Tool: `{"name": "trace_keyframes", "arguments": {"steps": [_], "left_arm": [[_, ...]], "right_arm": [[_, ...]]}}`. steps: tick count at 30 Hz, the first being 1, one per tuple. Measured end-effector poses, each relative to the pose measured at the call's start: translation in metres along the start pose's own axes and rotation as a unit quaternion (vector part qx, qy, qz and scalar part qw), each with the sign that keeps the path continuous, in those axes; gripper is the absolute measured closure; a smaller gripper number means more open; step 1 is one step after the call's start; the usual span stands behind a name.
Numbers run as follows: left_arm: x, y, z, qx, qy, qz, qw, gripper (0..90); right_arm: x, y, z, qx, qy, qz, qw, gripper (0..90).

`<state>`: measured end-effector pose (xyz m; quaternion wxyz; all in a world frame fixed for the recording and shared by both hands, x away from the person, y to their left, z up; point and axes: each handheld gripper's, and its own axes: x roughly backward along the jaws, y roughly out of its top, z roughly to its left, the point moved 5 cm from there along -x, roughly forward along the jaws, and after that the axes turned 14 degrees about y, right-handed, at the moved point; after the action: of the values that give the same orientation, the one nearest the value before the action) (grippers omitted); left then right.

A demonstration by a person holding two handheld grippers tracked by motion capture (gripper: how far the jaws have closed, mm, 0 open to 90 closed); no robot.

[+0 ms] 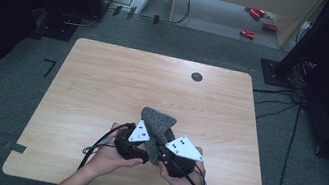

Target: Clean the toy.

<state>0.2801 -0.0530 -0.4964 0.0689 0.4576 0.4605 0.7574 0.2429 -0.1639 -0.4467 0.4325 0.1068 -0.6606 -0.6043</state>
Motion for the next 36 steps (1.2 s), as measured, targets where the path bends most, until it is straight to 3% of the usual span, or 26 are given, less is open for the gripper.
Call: {"name": "trace_keyframes", "arguments": {"steps": [3,5,9,11,15,19,23,25,28,30,36], "left_arm": [[-0.001,0.001,-0.007,-0.008,-0.005,-0.001,1.0,35.0],[-0.001,0.001,-0.013,-0.019,-0.007,-0.001,0.9998,35.0],[0.0,0.001,-0.005,-0.014,-0.001,0.0,0.9999,35.0],[0.0,0.0,0.001,-0.006,0.002,0.0,1.0,35.0],[0.0,-0.001,0.006,0.002,0.007,0.003,1.0,35.0],[-0.001,-0.001,-0.003,-0.008,0.002,0.005,1.0,35.0],[-0.001,0.0,-0.008,-0.018,-0.004,0.004,0.9998,35.0],[-0.001,0.0,-0.003,-0.013,0.0,0.003,0.9999,35.0],[0.0,-0.001,0.005,0.002,0.006,0.005,1.0,35.0],[-0.001,-0.001,0.004,0.008,0.006,0.006,0.9999,35.0],[-0.004,0.0,-0.01,-0.005,-0.001,0.005,1.0,35.0]], "right_arm": [[-0.003,0.001,0.007,0.01,0.008,0.003,0.9999,75.3],[-0.004,0.001,0.003,0.008,0.004,0.002,1.0,74.9],[0.0,-0.002,-0.013,-0.015,-0.013,-0.004,0.9998,75.2],[0.002,-0.003,-0.014,-0.019,-0.01,-0.004,0.9998,75.4],[-0.002,-0.001,0.0,-0.002,0.006,-0.002,1.0,75.4],[-0.007,0.0,0.011,0.015,0.015,0.002,0.9998,74.7],[-0.005,-0.001,0.0,0.004,0.0,-0.003,1.0,74.5],[-0.002,-0.003,-0.008,-0.007,-0.012,-0.004,0.9999,75.1],[0.0,-0.004,-0.01,-0.008,-0.014,-0.002,0.9999,75.8],[-0.001,-0.003,-0.006,0.0,-0.01,-0.002,0.9999,75.9],[-0.007,-0.003,0.007,0.027,0.006,0.003,0.9996,75.9]]}}
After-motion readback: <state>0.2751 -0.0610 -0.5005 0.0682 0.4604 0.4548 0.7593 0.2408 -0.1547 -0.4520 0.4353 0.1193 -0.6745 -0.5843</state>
